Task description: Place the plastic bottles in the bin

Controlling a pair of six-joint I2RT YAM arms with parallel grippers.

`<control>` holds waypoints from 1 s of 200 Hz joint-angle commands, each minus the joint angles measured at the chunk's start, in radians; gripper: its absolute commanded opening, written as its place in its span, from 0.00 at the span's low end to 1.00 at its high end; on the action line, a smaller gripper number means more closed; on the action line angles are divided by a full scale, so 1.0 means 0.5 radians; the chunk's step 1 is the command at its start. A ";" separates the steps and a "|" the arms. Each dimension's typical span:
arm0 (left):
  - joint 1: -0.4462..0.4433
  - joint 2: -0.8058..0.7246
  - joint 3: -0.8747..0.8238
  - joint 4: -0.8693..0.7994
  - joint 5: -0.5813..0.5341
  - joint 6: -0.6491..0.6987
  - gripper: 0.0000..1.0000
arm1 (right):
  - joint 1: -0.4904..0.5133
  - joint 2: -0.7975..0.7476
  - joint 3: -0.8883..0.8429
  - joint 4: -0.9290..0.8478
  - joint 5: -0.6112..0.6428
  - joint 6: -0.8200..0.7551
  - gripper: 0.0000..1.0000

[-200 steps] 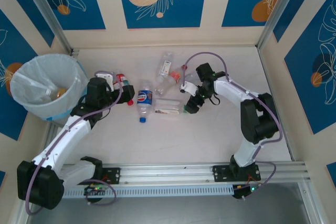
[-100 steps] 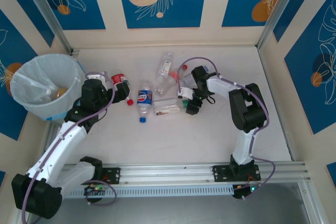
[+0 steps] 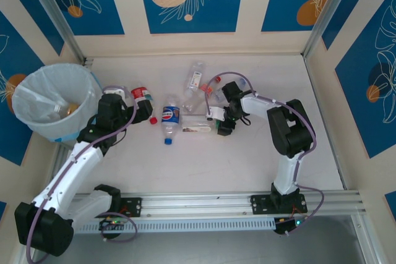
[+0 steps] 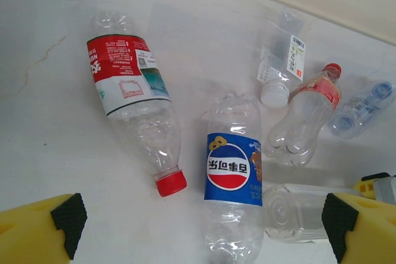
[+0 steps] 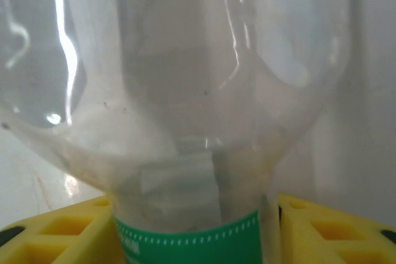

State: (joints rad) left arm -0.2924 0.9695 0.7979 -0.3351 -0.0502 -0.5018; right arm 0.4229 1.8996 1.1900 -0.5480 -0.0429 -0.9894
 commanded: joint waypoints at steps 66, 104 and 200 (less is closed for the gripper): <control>-0.013 0.115 0.081 0.011 0.013 0.033 0.99 | 0.161 -0.033 -0.034 0.098 0.068 0.093 0.38; -0.016 0.137 0.157 -0.085 -0.043 0.097 0.99 | 0.227 -0.098 -0.073 0.055 -0.037 0.267 0.12; -0.017 0.097 0.100 0.040 0.414 -0.205 0.99 | 0.219 -0.463 -0.283 0.213 -0.359 0.551 0.00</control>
State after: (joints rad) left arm -0.2924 1.0420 0.8341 -0.3294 0.0326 -0.5362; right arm 0.5362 1.7393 1.0733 -0.4835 -0.1192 -0.8005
